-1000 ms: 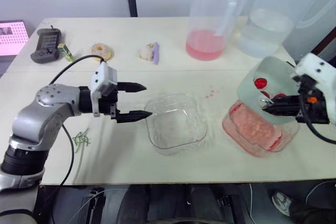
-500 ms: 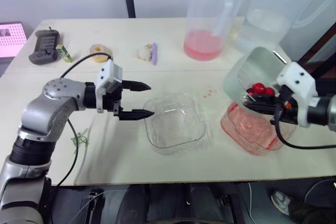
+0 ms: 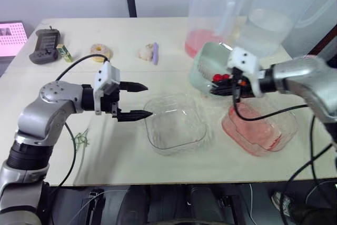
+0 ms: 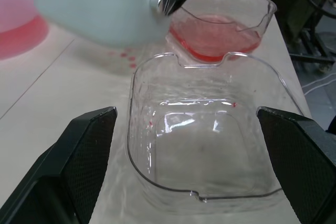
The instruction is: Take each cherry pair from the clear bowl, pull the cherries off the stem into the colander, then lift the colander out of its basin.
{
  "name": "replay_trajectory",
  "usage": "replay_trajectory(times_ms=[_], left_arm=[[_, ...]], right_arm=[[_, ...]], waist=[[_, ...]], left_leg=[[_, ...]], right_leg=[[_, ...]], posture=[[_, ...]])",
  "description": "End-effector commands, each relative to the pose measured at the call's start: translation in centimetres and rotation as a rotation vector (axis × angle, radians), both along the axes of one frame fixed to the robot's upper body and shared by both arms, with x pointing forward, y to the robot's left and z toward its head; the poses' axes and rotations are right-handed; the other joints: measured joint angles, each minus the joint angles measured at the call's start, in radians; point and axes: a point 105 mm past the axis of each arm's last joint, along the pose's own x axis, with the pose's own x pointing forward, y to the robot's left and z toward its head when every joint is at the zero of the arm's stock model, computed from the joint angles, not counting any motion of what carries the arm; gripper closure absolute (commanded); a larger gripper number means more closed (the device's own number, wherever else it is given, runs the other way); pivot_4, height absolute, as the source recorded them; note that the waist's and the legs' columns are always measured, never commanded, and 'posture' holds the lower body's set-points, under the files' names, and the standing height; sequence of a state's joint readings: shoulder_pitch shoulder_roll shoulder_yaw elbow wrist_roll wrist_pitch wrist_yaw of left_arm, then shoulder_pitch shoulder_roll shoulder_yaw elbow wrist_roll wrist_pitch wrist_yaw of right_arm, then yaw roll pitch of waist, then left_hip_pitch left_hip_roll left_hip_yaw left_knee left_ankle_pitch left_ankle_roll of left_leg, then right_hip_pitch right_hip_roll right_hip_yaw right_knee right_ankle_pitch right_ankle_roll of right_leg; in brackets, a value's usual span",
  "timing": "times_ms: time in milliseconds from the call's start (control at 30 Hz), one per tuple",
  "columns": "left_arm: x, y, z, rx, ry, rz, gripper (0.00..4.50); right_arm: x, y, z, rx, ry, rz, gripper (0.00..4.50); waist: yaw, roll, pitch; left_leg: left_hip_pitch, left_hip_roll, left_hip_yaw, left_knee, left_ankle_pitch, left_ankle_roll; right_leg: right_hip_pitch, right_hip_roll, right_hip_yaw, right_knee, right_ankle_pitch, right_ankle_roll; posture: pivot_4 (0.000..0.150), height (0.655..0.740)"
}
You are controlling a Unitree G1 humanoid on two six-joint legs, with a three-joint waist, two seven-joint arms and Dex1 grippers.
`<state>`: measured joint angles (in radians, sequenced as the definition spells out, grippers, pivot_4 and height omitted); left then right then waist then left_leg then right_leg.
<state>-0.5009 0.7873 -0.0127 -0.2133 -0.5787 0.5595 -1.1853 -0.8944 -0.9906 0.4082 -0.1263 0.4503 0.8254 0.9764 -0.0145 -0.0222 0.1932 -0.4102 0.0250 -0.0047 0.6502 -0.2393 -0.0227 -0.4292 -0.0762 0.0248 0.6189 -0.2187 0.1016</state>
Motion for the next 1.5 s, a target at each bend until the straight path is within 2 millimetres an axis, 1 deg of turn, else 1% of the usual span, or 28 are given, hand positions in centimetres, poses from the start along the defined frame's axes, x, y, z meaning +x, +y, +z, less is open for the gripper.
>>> replay_trajectory(times_ms=[33, 133, 267, 367, 500, 567, 600, 667, 733, 800, 933, 1033, 1133, 1167, 1267, 1300, 1333, 1400, 1500], left_arm=[[-0.3, 0.4, 1.2, -0.002, -0.056, 0.017, 0.00], [-0.5, 0.6, 1.1, -0.004, -0.054, 0.029, 0.00], [-0.6, 0.7, 1.2, -0.011, -0.054, 0.044, 0.00], [-0.8, 0.9, 1.1, -0.017, -0.052, 0.061, 0.00], [-1.1, 0.9, 1.1, -0.027, -0.047, 0.075, 0.00], [-1.1, 0.9, 1.1, -0.035, -0.046, 0.084, 0.00], [-1.1, 0.9, 1.0, -0.036, -0.045, 0.086, 0.00], [-1.2, 0.9, 1.0, -0.037, -0.044, 0.089, 0.00], [-1.2, 1.0, 1.0, -0.040, -0.042, 0.093, 0.00], [-1.1, 1.1, 1.0, -0.044, -0.041, 0.099, 0.00], [-0.8, 1.9, 1.5, -0.082, -0.027, 0.125, 0.00], [-0.7, 2.3, 1.9, -0.105, -0.023, 0.139, 0.00], [-0.1, 3.4, 1.9, -0.110, 0.005, 0.190, 0.00], [0.2, 3.9, 1.8, -0.108, 0.009, 0.218, 0.00], [0.5, 5.1, 1.4, -0.097, 0.028, 0.288, 0.00], [0.5, 5.5, 1.2, -0.091, 0.031, 0.304, 0.00], [0.5, 6.0, 0.9, -0.081, 0.034, 0.333, 0.00], [0.2, 7.0, 0.5, -0.104, 0.038, 0.384, 0.00], [0.2, 8.7, -0.1, -0.121, 0.027, 0.468, 0.00]], right_arm=[[1.1, 0.1, 0.7, -0.052, -0.047, 0.022, 4.31], [2.1, 0.3, -0.5, -0.089, -0.011, 0.027, 4.31], [2.8, 0.1, -1.7, -0.147, 0.023, 0.033, 4.31], [2.9, -0.3, -2.2, -0.197, 0.052, 0.048, 4.31], [2.6, -0.6, -2.5, -0.248, 0.083, 0.092, 4.31], [2.6, -0.3, -1.9, -0.237, 0.086, 0.108, 3.28], [2.6, -0.2, -1.6, -0.230, 0.084, 0.114, 2.91], [2.5, -0.1, -0.9, -0.220, 0.077, 0.122, 1.96], [2.4, -0.3, 0.7, -0.190, 0.049, 0.121, 1.01], [2.1, -1.1, 2.2, -0.162, 0.022, 0.108, 0.03], [0.2, -3.9, 5.4, -0.073, -0.033, 0.077, 0.03], [-1.2, -4.7, 6.5, 0.005, -0.039, 0.071, 0.03], [-2.7, -6.8, 7.6, 0.147, -0.114, 0.015, 0.03], [-3.2, -8.0, 7.7, 0.165, -0.168, -0.015, 0.03], [-4.6, -10.7, 7.1, 0.168, -0.273, -0.112, 0.03], [-4.5, -11.7, 7.0, 0.152, -0.345, -0.161, 0.03], [-4.8, -12.9, 6.4, 0.151, -0.375, -0.216, 0.03], [-5.6, -14.8, 4.9, 0.156, -0.392, -0.288, 0.03], [-6.5, -16.4, 3.2, 0.202, -0.388, -0.365, 0.03]], waist=[[0.003, 0.000, 0.000], [0.001, 0.000, 0.000], [0.000, 0.000, 0.000], [-0.002, 0.000, 0.000], [0.000, 0.000, 0.000], [0.001, 0.000, 0.000], [0.000, 0.000, 0.000], [-0.001, 0.000, 0.000], [-0.001, 0.000, 0.000], [0.000, 0.000, 0.000], [0.006, 0.000, 0.000], [0.002, 0.000, 0.000], [0.000, 0.000, 0.000], [0.000, 0.000, 0.000], [0.003, 0.000, 0.000], [0.003, 0.000, 0.000], [0.002, 0.000, 0.000], [0.001, -0.001, -0.001], [-0.001, -0.001, 0.000]], left_leg=[[0.000, 0.000, 0.000, 0.000, 0.000, 0.000], [0.000, 0.000, 0.000, 0.000, 0.000, 0.000], [0.000, 0.000, 0.000, 0.000, 0.000, 0.000], [0.000, 0.000, 0.000, 0.000, 0.000, 0.000], [0.001, 0.000, 0.000, 0.000, 0.000, 0.000], [0.001, 0.000, -0.001, 0.000, 0.000, 0.000], [0.001, 0.000, 0.000, 0.000, 0.000, 0.000], [0.001, 0.000, 0.000, 0.000, 0.000, 0.000], [0.001, 0.000, -0.001, 0.000, 0.000, 0.000], [0.001, 0.000, -0.001, 0.000, 0.000, 0.000], [0.000, 0.000, -0.001, 0.000, 0.000, 0.000], [0.000, 0.000, -0.001, 0.000, 0.000, 0.000], [0.002, 0.000, 0.000, -0.001, 0.000, 0.000], [0.002, 0.000, -0.001, -0.001, 0.000, 0.000], [0.002, 0.000, -0.001, -0.001, 0.000, 0.000], [0.002, 0.000, 0.000, -0.001, 0.000, 0.000], [0.002, 0.000, 0.000, -0.001, 0.000, 0.000], [0.002, 0.000, 0.000, -0.001, 0.000, 0.000], [0.003, 0.000, 0.000, -0.001, 0.000, 0.000]], right_leg=[[0.000, 0.000, 0.000, 0.000, 0.000, 0.000], [0.000, 0.000, 0.000, 0.000, 0.000, 0.000], [0.000, 0.000, 0.000, 0.001, 0.002, 0.003], [0.000, 0.000, 0.000, 0.001, 0.002, 0.003], [0.000, 0.000, 0.000, 0.001, 0.002, 0.003], [0.000, 0.000, 0.000, 0.001, 0.002, 0.003], [0.000, 0.000, 0.000, 0.001, 0.002, 0.003], [0.000, 0.000, 0.000, 0.001, 0.002, 0.003], [0.000, 0.000, 0.000, 0.002, 0.002, 0.003], [0.000, 0.000, 0.000, 0.001, 0.002, 0.003], [0.000, 0.000, -0.001, 0.001, 0.002, 0.003], [0.001, 0.000, -0.001, 0.000, 0.001, 0.002], [0.001, 0.000, 0.000, 0.001, 0.000, 0.000], [0.001, 0.000, -0.001, 0.002, 0.000, 0.000], [0.001, 0.000, -0.001, 0.002, 0.001, 0.002], [0.001, 0.000, 0.000, 0.001, 0.001, 0.003], [0.001, 0.000, 0.000, 0.001, 0.002, 0.003], [0.002, 0.000, 0.000, 0.001, 0.002, 0.003], [0.002, 0.000, 0.000, 0.001, 0.001, 0.001]], posture=[[0.150, 0.7400], [0.150, 0.7400], [0.150, 0.7400], [0.150, 0.7400], [0.150, 0.7400], [0.150, 0.7400], [0.150, 0.7400], [0.150, 0.7400], [0.150, 0.7400], [0.150, 0.7400], [0.150, 0.7400], [0.150, 0.7400], [0.150, 0.7400], [0.150, 0.7400], [0.150, 0.7400], [0.150, 0.7400], [0.150, 0.7400], [0.150, 0.7400], [0.150, 0.7400]])
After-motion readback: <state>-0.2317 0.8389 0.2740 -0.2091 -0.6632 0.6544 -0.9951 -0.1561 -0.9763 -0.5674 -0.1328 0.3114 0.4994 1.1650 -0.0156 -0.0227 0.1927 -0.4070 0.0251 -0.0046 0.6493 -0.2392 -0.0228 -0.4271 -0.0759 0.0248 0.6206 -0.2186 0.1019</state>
